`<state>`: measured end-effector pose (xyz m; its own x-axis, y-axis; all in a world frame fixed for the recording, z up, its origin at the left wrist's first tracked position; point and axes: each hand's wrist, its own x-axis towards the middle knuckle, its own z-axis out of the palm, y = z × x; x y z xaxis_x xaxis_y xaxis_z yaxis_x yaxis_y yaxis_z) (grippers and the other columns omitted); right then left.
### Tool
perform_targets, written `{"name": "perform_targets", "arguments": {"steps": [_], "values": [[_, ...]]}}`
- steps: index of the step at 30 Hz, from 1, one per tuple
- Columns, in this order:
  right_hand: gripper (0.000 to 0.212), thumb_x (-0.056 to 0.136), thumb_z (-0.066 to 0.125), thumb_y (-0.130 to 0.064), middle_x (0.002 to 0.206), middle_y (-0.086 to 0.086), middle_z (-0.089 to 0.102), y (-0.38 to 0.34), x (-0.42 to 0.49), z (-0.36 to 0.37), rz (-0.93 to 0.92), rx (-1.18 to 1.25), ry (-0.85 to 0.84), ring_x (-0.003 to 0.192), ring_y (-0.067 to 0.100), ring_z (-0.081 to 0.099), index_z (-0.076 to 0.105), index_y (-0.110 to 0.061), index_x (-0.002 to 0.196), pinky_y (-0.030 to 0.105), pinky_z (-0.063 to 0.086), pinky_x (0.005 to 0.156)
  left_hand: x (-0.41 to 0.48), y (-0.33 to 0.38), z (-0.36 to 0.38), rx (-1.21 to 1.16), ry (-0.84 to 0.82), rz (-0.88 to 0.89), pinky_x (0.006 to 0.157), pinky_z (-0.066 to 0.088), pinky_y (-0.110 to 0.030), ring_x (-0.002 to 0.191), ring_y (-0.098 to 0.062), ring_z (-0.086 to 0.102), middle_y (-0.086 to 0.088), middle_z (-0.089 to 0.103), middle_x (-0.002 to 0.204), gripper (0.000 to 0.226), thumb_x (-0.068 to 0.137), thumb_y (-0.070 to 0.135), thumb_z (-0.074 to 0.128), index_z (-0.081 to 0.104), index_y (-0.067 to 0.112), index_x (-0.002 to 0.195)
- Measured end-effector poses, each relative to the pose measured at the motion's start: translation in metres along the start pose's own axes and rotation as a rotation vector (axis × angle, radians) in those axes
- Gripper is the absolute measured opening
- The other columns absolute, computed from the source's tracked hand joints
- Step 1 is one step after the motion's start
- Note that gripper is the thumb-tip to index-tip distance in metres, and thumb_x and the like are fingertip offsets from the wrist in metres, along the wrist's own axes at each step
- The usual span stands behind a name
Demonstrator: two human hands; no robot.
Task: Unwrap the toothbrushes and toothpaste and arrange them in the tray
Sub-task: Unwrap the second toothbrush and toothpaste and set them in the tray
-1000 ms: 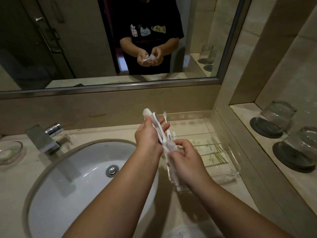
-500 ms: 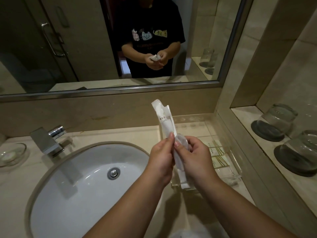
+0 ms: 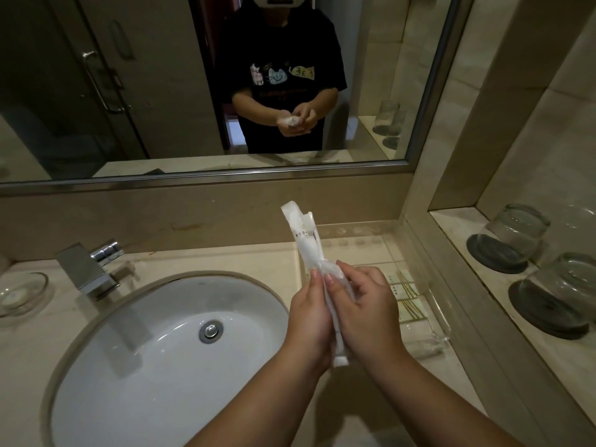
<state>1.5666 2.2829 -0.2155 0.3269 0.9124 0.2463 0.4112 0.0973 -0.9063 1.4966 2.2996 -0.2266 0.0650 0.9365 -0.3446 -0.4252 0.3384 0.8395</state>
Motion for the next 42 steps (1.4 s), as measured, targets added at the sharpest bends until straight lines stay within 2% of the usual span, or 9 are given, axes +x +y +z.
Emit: {"name": "perform_targets", "arguments": {"steps": [6,14,18,22,26,29,34,37,42], "values": [[0.024,0.083,0.066,-0.016,0.084,-0.021,0.06,-0.003,-0.001,-0.01,-0.109,-0.036,0.063,0.08,-0.004,0.059,0.068,-0.025,0.105,0.007,0.043,0.066,0.006,0.009,-0.006,0.126,0.087,0.051,0.079,0.057,-0.043,0.086,-0.028,0.071,-0.01,0.076,0.089,0.039,0.095,0.043,0.042,0.07,0.017,0.095],[0.015,0.078,0.07,-0.01,0.075,-0.009,0.068,0.002,-0.008,-0.011,-0.129,0.012,-0.025,0.073,0.001,0.063,0.071,-0.025,0.078,0.011,0.048,0.065,0.008,0.007,-0.005,0.145,0.171,0.169,0.068,0.058,-0.038,0.078,-0.028,0.071,-0.012,0.074,0.078,0.038,0.095,0.036,0.045,0.07,0.015,0.075],[0.019,0.076,0.069,-0.026,0.059,-0.003,0.068,-0.005,0.006,-0.017,0.063,0.032,-0.132,0.056,0.009,0.061,0.068,-0.022,0.057,0.031,0.051,0.059,0.008,0.005,-0.012,0.203,0.134,0.26,0.056,0.052,-0.022,0.068,-0.012,0.069,0.0,0.073,0.069,0.035,0.096,0.032,0.045,0.069,0.021,0.073],[0.039,0.073,0.069,-0.046,0.048,-0.003,0.062,-0.015,0.037,-0.024,0.19,-0.079,-0.246,0.047,0.017,0.054,0.065,-0.011,0.056,0.033,0.047,0.055,0.007,0.005,-0.015,0.263,0.064,0.297,0.056,0.051,-0.019,0.068,-0.01,0.069,0.0,0.074,0.071,0.032,0.097,0.03,0.045,0.07,0.02,0.079],[0.015,0.068,0.079,-0.025,0.062,-0.004,0.067,-0.017,0.046,-0.023,0.229,0.06,-0.279,0.059,0.008,0.064,0.067,-0.016,0.067,0.023,0.05,0.058,0.003,0.002,-0.016,0.256,0.0,0.254,0.057,0.052,-0.017,0.076,-0.014,0.072,-0.003,0.076,0.079,0.037,0.095,0.038,0.042,0.072,0.02,0.084],[0.013,0.072,0.076,-0.014,0.053,-0.006,0.065,-0.013,0.046,-0.021,0.325,0.166,-0.354,0.049,0.003,0.06,0.066,-0.012,0.063,0.016,0.046,0.05,0.003,0.003,-0.016,0.285,-0.033,0.22,0.057,0.052,-0.018,0.073,-0.014,0.072,-0.001,0.076,0.075,0.039,0.088,0.051,0.046,0.075,0.027,0.077],[0.008,0.078,0.069,-0.005,0.058,0.006,0.065,-0.008,0.043,-0.018,0.38,0.218,-0.387,0.05,0.008,0.058,0.068,-0.002,0.07,0.015,0.046,0.048,0.011,0.006,-0.019,0.222,0.05,0.216,0.068,0.056,-0.032,0.077,-0.024,0.072,-0.009,0.075,0.081,0.009,0.085,0.024,0.065,0.071,0.018,0.081],[0.006,0.077,0.071,-0.009,0.067,0.01,0.07,-0.003,0.04,-0.013,0.365,0.185,-0.339,0.057,0.011,0.064,0.072,-0.004,0.074,0.02,0.052,0.056,0.014,0.006,-0.02,0.187,0.074,0.183,0.059,0.054,-0.024,0.071,-0.019,0.072,-0.005,0.075,0.074,0.013,0.085,0.02,0.066,0.071,0.018,0.074],[0.007,0.075,0.071,-0.003,0.057,0.006,0.068,0.0,0.045,-0.01,0.429,0.292,-0.268,0.048,0.009,0.061,0.071,-0.003,0.069,0.016,0.046,0.045,0.016,0.003,-0.019,0.21,0.114,0.165,0.064,0.055,-0.031,0.073,-0.021,0.071,-0.006,0.075,0.075,0.012,0.086,0.023,0.064,0.07,0.015,0.078]]}}
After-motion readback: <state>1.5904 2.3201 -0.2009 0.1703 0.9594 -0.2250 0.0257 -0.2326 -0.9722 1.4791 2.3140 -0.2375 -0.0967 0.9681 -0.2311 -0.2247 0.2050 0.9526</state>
